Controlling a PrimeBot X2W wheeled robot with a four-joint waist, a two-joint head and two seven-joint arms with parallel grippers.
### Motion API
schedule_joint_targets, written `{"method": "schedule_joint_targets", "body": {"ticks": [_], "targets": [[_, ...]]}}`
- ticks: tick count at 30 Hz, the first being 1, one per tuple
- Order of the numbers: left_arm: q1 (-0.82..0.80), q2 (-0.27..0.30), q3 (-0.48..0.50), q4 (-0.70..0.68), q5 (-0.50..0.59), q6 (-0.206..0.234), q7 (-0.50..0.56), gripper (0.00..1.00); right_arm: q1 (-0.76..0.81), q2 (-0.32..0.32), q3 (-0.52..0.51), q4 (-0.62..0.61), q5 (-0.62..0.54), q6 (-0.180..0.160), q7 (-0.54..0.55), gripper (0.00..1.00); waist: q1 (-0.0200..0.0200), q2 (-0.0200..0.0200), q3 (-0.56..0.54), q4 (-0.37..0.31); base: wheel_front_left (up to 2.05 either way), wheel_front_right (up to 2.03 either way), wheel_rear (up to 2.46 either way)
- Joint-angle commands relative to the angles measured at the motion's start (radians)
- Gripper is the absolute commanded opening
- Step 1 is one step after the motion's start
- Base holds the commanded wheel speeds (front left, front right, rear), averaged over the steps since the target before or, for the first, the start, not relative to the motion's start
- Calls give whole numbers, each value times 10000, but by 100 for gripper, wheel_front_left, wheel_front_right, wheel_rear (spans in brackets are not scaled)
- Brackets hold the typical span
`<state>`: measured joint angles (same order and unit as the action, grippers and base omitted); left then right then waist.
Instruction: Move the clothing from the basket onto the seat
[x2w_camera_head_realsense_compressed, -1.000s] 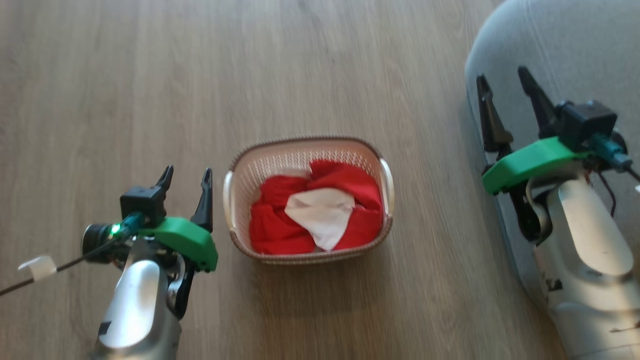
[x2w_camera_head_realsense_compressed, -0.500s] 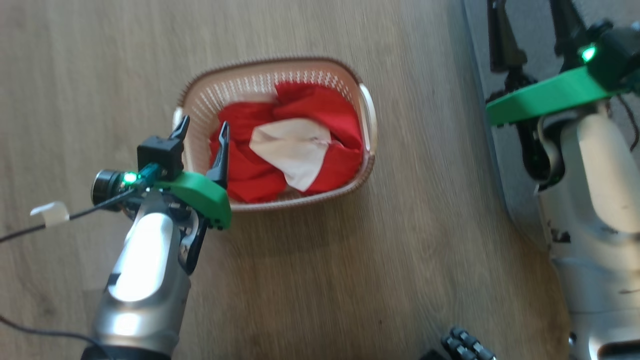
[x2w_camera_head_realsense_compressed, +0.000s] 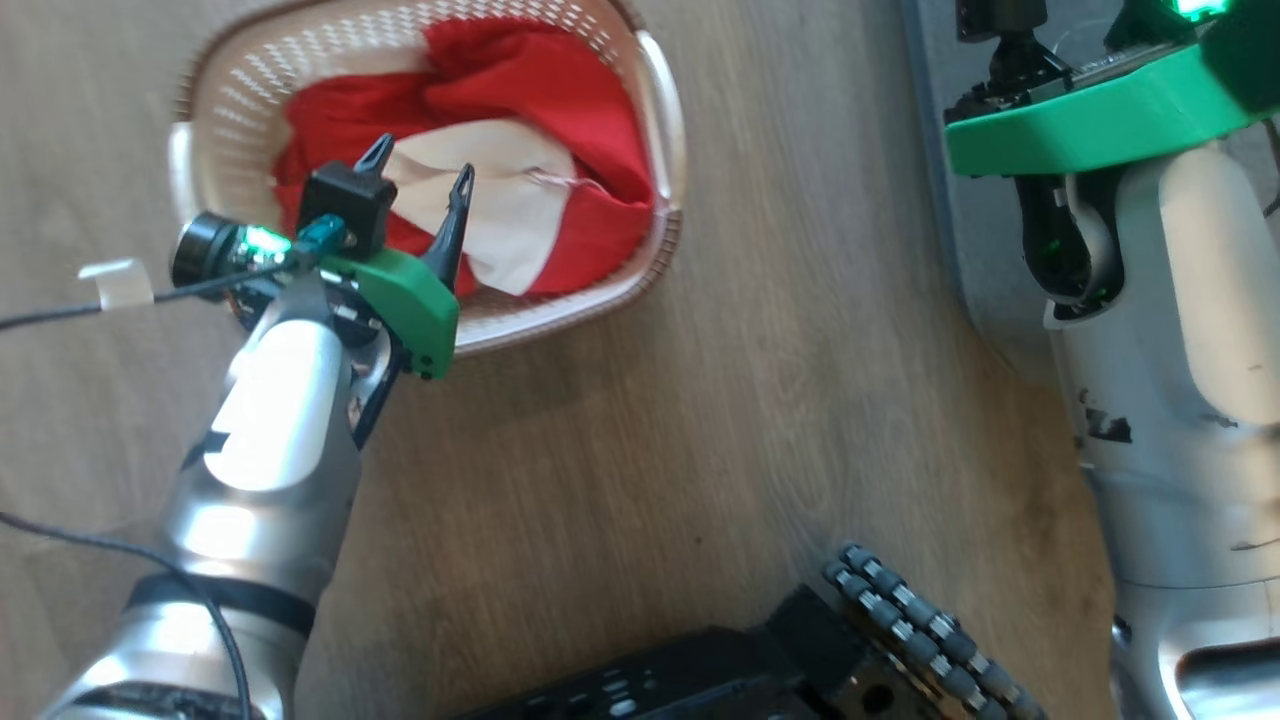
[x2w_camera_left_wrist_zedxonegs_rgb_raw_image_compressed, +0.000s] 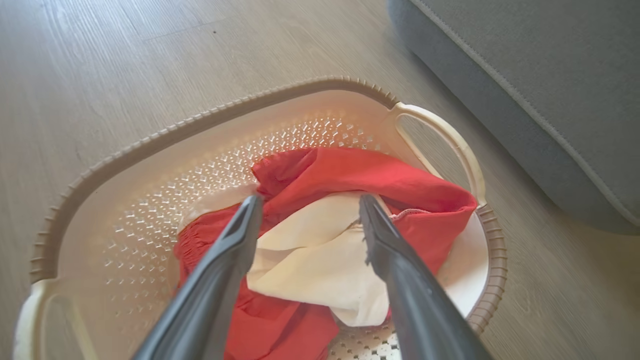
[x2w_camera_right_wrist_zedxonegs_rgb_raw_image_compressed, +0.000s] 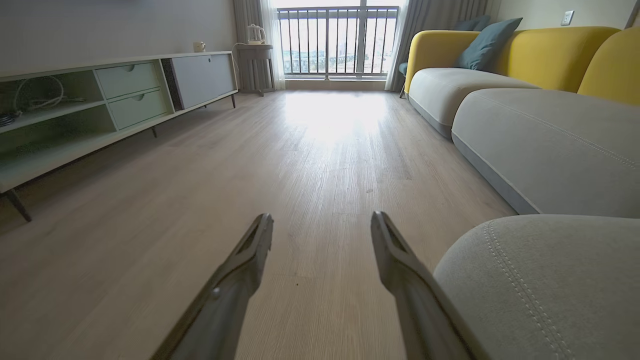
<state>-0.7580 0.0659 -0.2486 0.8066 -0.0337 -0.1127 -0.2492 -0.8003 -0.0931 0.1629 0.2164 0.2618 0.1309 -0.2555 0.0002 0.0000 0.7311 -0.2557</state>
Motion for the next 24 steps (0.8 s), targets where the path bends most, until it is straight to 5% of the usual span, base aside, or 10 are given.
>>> {"method": "schedule_joint_targets", "body": {"ticks": [1, 13, 19, 24], "targets": [[-199, 231, 52, -31, 71, -58, -126, 100, -89, 175, 105, -434, 114, -2, -63, 100, -2, 0, 549, -546, 0, 0, 0], [-1541, 465, -2302, 1313, -272, -176, -126, 100, -104, 422, 226, -719, 670, -2, -63, 100, -2, 0, 1352, -1446, 0, 0, 0], [-1870, 1052, -4267, 1647, -728, -178, -126, 100, -78, 426, 309, -749, 1059, -2, -63, 100, -2, 0, 1552, -1628, 0, 0, 0], [-2273, 1478, -4932, 1516, -902, -179, -126, 100, -50, 427, 306, -813, 1279, -2, -63, 100, -2, 0, 1761, -1767, 0, 0, 0]]}}
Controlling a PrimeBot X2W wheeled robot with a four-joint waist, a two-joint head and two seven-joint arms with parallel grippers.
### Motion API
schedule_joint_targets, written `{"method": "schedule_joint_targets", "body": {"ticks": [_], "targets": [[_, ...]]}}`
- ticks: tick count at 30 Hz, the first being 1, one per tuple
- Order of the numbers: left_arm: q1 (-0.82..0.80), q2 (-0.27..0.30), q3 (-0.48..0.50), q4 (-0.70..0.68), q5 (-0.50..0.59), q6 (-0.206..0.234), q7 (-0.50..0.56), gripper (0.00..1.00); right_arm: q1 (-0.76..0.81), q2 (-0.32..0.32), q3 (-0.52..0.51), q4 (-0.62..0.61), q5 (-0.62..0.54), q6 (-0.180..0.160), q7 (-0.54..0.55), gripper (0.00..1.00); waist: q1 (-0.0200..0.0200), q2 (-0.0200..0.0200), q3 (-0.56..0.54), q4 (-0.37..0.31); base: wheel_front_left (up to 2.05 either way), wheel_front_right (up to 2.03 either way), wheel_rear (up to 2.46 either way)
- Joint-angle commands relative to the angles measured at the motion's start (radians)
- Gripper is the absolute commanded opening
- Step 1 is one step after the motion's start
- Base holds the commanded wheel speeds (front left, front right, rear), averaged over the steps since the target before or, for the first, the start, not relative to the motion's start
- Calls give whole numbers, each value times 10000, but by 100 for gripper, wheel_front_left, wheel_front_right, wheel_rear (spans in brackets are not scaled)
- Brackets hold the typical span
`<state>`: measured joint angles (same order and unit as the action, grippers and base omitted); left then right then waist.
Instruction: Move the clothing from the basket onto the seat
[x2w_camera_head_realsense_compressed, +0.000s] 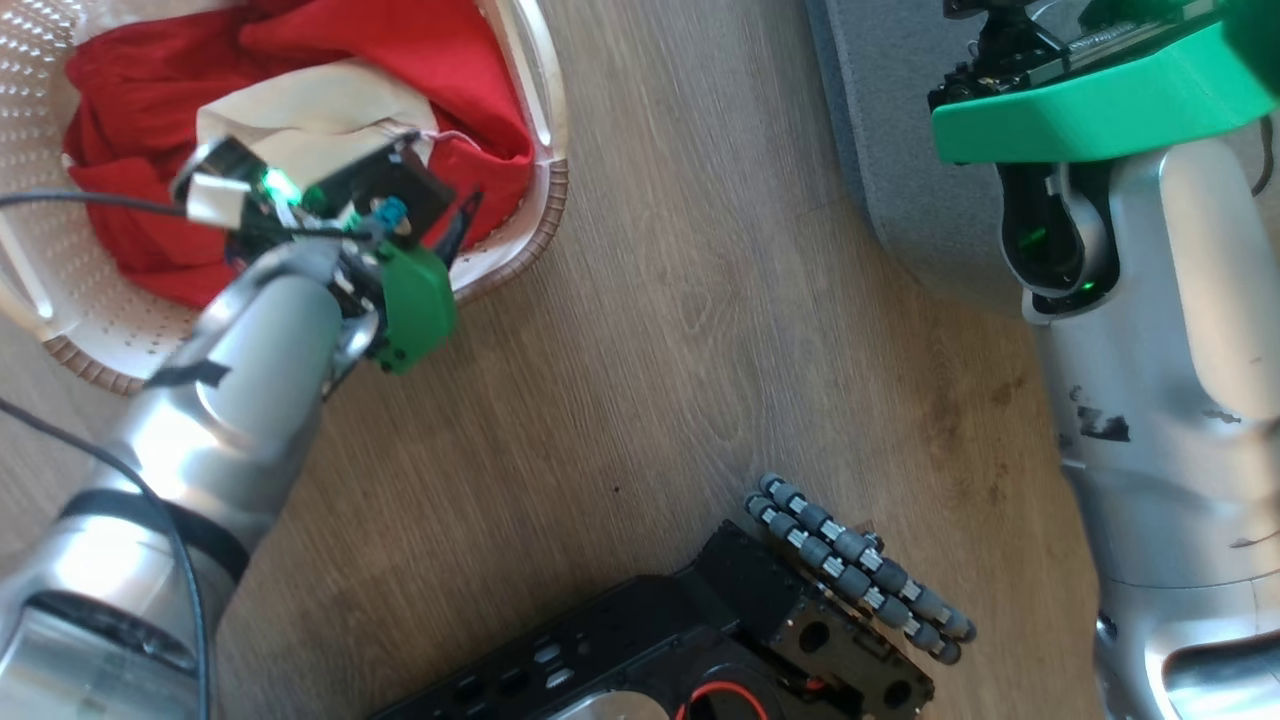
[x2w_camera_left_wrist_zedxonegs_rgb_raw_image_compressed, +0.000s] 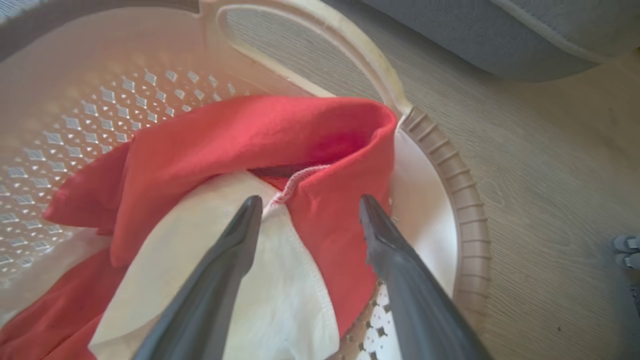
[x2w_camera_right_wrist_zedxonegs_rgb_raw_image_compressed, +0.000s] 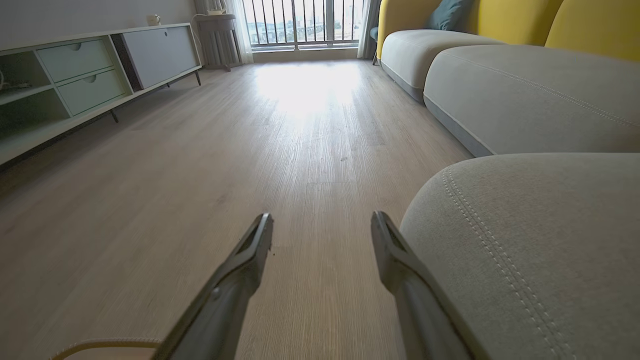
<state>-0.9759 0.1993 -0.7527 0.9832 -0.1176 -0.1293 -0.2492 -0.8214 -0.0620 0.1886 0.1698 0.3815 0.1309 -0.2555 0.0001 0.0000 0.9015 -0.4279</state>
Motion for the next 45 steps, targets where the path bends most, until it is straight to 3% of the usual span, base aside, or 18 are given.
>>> {"method": "schedule_joint_targets", "body": {"ticks": [1, 13, 24, 25, 26, 27, 34, 45], "targets": [[-157, 199, 77, -267, -80, -12, -126, 100, 164, 116, 61, -349, 131, -2, -63, 100, -1, 0, 104, -78, 0, 0, 0], [-861, 383, -964, 4, 84, -13, -126, 100, 124, 117, 202, -430, 604, -2, -63, 100, -1, 0, 573, -481, 0, 0, 0], [-1285, 93, -1503, 769, 254, 26, -126, 100, 442, 118, 152, -494, 676, -2, -63, 100, -1, 0, 787, -372, 0, 0, 0], [-1324, 45, -1473, 875, 172, 22, -126, 78, 446, 118, 142, -497, 670, -2, -63, 100, -1, 0, 797, -362, 0, 0, 0], [-1366, 5, -1445, 917, 105, 18, -126, 7, 445, 118, 134, -492, 665, -2, -63, 100, -1, 0, 808, -353, 0, 0, 0], [-1390, -26, -1381, 934, 10, 16, -126, 0, 437, 118, 126, -479, 666, -2, -63, 100, -1, 0, 815, -345, 0, 0, 0], [-1136, 166, -743, 586, -575, 262, -126, 0, 300, 118, 154, -282, 765, -2, -63, 100, -1, 0, 567, -361, 0, 0, 0], [214, -209, 542, -768, -1477, 622, -126, 0, 748, 118, -150, 271, -319, -2, -63, 100, -1, 0, -1110, 878, 0, 0, 0]]}}
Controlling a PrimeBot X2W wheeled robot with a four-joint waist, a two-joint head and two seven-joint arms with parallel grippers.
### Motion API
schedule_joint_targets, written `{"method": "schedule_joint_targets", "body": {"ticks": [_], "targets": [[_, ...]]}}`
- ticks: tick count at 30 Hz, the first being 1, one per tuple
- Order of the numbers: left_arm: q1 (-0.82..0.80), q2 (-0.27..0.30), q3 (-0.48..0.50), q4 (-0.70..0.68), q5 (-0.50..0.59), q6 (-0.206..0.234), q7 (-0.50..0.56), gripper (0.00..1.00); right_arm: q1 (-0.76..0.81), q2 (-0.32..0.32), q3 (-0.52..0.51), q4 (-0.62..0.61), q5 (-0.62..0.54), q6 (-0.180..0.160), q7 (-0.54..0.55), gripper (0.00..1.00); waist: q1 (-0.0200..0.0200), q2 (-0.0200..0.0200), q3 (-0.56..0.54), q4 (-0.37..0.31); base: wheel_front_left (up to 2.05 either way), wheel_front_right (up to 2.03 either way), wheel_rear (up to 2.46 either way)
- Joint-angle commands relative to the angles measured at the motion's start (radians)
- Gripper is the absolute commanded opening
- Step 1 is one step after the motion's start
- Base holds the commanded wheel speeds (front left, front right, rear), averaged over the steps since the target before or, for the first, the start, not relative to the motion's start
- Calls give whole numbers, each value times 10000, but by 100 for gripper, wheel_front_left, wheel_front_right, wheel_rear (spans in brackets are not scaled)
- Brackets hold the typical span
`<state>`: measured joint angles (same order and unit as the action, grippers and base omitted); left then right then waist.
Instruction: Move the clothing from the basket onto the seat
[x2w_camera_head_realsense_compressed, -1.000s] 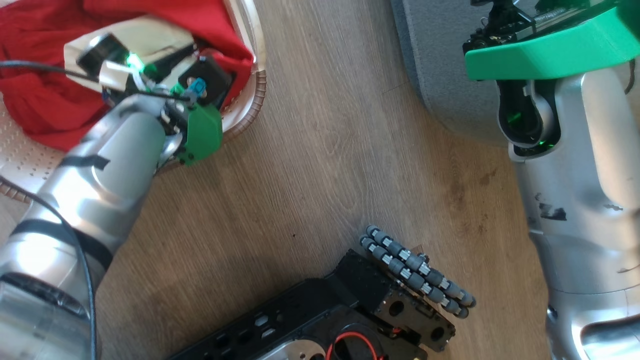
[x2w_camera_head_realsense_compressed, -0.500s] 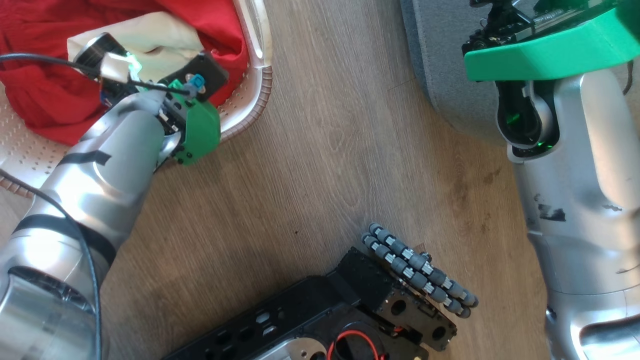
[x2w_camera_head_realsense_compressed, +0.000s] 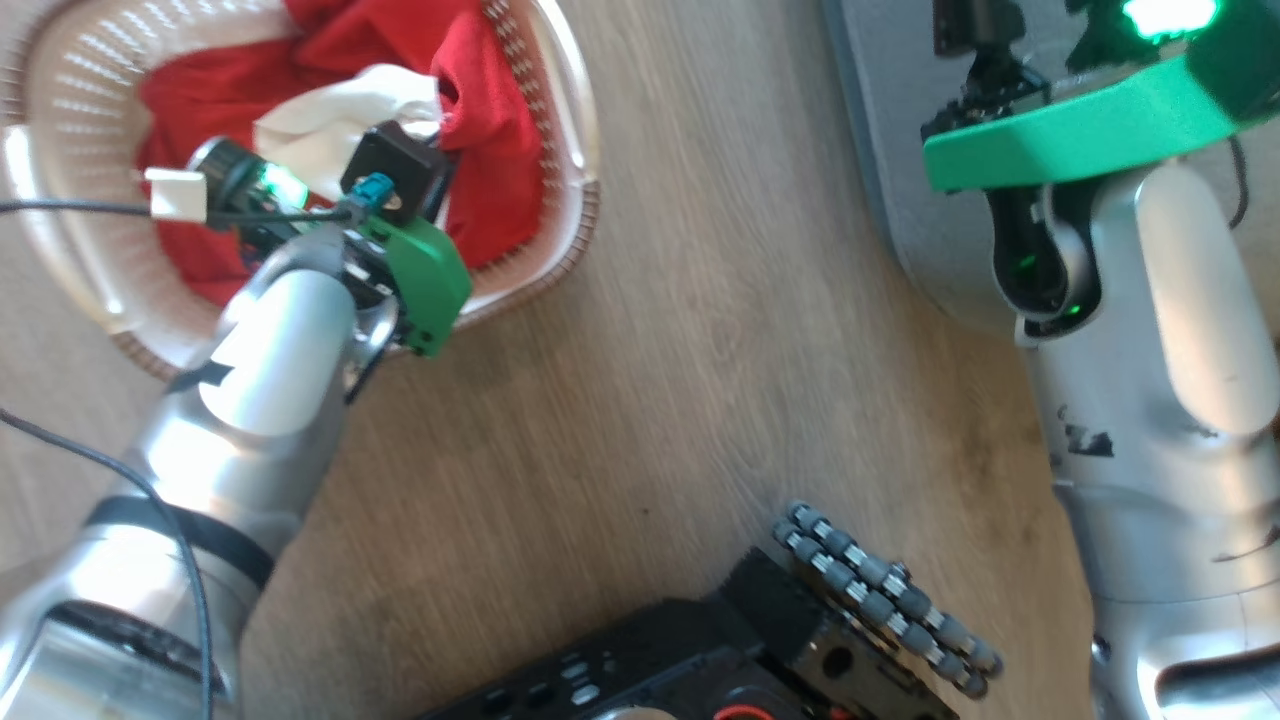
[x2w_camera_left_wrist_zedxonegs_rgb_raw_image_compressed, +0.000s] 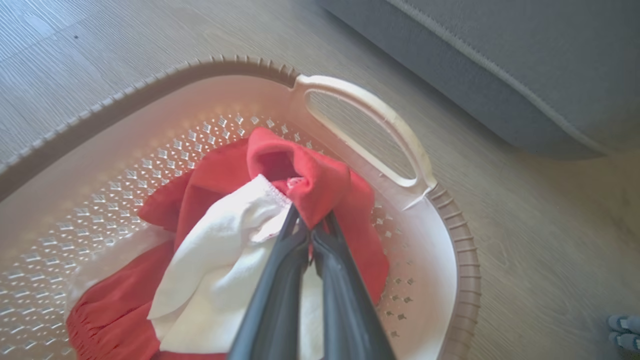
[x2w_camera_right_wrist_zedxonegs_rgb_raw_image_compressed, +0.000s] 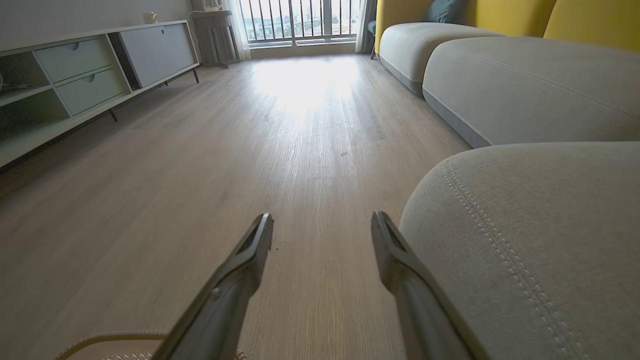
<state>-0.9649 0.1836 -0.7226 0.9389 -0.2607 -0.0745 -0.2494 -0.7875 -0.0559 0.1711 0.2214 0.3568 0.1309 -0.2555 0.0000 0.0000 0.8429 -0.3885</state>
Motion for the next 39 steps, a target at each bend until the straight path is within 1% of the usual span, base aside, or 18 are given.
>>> {"method": "schedule_joint_targets", "body": {"ticks": [1, 4, 5, 16, 25, 26, 32, 33, 39], "targets": [[242, -130, 356, -482, -87, 81, -124, 0, 473, 56, -13, -177, -204, -2, -63, 100, 0, 0, -713, 633, 0, 0, 0], [680, -396, 736, -911, -208, 79, -124, 0, 688, -5, -114, 26, -506, -2, -63, 100, 0, 0, -1254, 1062, 0, 0, 0], [680, -396, 736, -911, -208, 79, -124, 0, 688, -5, -114, 26, -506, -2, -63, 100, 0, 0, -1254, 1062, 0, 0, 0], [2043, -1083, 1942, -2143, -196, -225, -124, 0, 1692, -627, -330, 643, -848, -2, -63, 100, 0, 0, -3210, 2416, 0, 0, 0], [3065, -1307, 2752, -2781, -296, -435, -124, 0, 2731, -859, -373, 1132, -933, -2, -63, 100, 0, 0, -4939, 3294, 0, 0, 0], [3291, -1320, 2912, -2910, -342, -462, -124, 0, 2955, -871, -377, 1226, -945, -2, -63, 100, 0, 0, -5298, 3436, 0, 0, 0], [3868, -1330, 3027, -3351, -634, -518, -124, 0, 3642, -828, -443, 1468, -998, -2, -63, 100, 0, 0, -6283, 3735, 0, 0, 0], [4004, -1331, 3051, -3486, -724, -528, -124, 0, 3875, -814, -448, 1552, -996, -2, -63, 100, 0, 0, -6607, 3811, 0, 0, 0], [4199, -1332, 3084, -3905, -828, -547, -124, 0, 4498, -698, -462, 1719, -1035, -2, -63, 100, 0, 0, -7410, 3924, 0, 0, 0]]}}
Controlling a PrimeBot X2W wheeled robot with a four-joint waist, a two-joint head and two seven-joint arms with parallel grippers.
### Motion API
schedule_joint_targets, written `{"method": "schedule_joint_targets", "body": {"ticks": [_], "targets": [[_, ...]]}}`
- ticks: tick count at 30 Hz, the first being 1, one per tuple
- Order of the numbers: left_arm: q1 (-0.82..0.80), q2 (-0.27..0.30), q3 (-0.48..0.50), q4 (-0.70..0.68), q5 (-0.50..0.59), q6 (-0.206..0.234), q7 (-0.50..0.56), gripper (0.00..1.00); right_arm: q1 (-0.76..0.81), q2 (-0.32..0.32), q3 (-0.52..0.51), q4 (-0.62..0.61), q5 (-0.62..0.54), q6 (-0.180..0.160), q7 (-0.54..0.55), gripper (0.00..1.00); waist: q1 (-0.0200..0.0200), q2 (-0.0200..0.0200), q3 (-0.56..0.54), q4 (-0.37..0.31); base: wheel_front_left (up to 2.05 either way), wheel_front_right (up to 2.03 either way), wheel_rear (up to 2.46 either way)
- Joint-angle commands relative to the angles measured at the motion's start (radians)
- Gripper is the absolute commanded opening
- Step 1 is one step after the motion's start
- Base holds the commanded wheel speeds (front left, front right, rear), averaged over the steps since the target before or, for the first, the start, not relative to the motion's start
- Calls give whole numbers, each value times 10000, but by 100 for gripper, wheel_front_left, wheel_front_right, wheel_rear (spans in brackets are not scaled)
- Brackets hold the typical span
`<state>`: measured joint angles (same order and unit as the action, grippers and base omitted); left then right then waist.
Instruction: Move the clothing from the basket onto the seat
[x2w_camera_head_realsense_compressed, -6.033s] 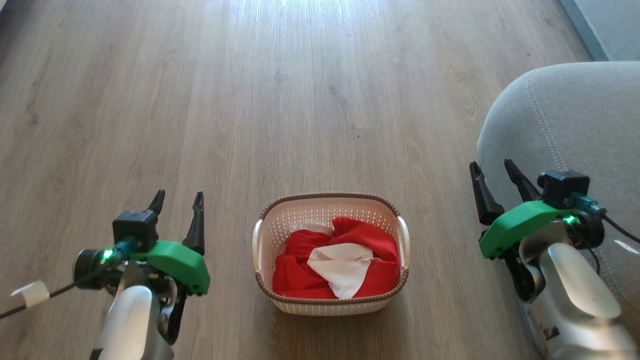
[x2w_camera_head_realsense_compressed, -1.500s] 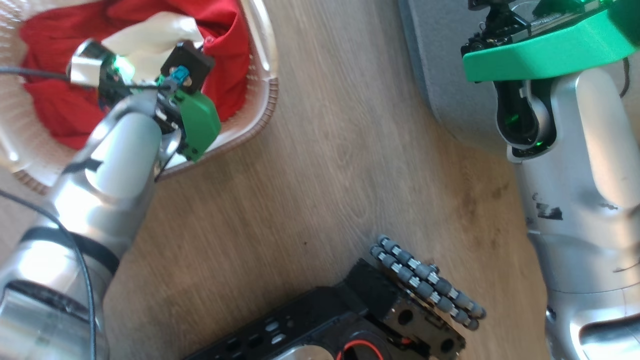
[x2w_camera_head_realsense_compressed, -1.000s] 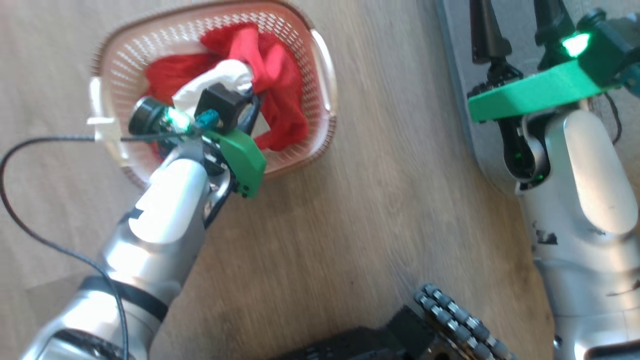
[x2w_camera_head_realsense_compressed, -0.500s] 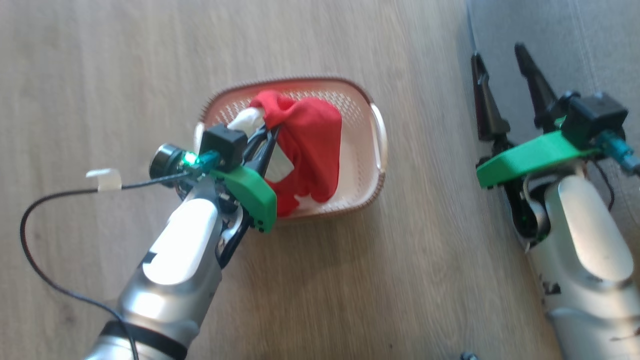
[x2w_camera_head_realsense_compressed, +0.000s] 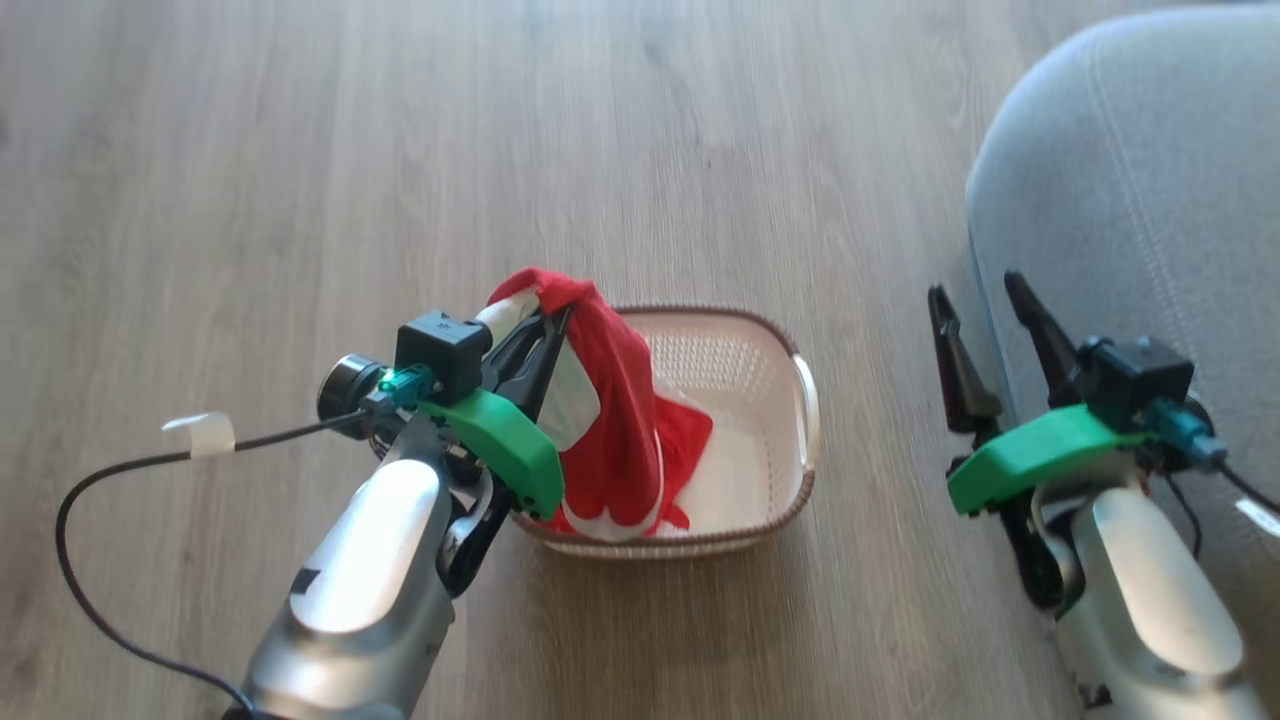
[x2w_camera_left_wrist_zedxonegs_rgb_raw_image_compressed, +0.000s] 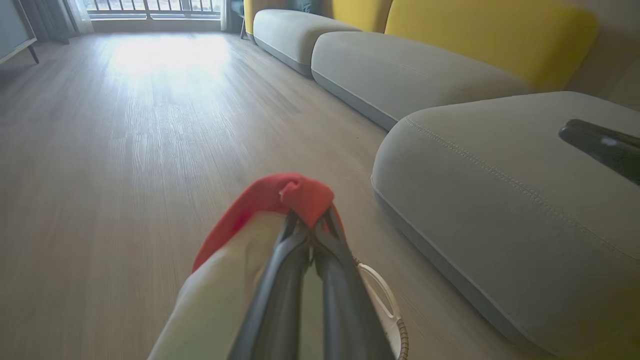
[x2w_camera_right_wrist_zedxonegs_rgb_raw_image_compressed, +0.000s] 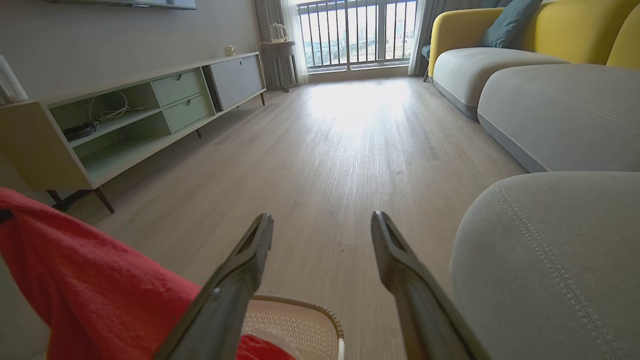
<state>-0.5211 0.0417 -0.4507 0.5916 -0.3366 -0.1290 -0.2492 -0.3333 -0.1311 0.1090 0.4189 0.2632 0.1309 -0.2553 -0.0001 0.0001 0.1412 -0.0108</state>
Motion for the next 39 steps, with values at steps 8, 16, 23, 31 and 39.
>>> {"method": "schedule_joint_targets", "body": {"ticks": [8, 16, 23, 31, 39], "targets": [[-694, 86, 284, -1433, -154, -14, -126, 0, 448, 174, 183, -204, -156, -2, -65, 100, 1, -1, -857, 246, 0, 0, 0], [-1541, 86, 60, -2511, -162, -15, -126, 0, 663, 214, 121, -219, -170, -2, -65, 100, 1, -1, -984, 318, 0, 0, 0], [-2048, 86, -140, -3223, -181, -16, -126, 0, 748, 273, 96, -209, -182, -2, -65, 100, 1, -1, -1061, 352, 0, 0, 0], [-1956, 86, -353, -3483, -249, -16, -126, 0, 694, 328, 243, -306, -160, -2, -65, 100, 1, -1, -1072, 382, 0, 0, 0], [-1937, 86, -658, -3580, -327, -17, -126, 0, 44, 22, 2005, -1159, 487, -2, -65, 100, 1, -1, -1016, 440, 0, 0, 0]]}}
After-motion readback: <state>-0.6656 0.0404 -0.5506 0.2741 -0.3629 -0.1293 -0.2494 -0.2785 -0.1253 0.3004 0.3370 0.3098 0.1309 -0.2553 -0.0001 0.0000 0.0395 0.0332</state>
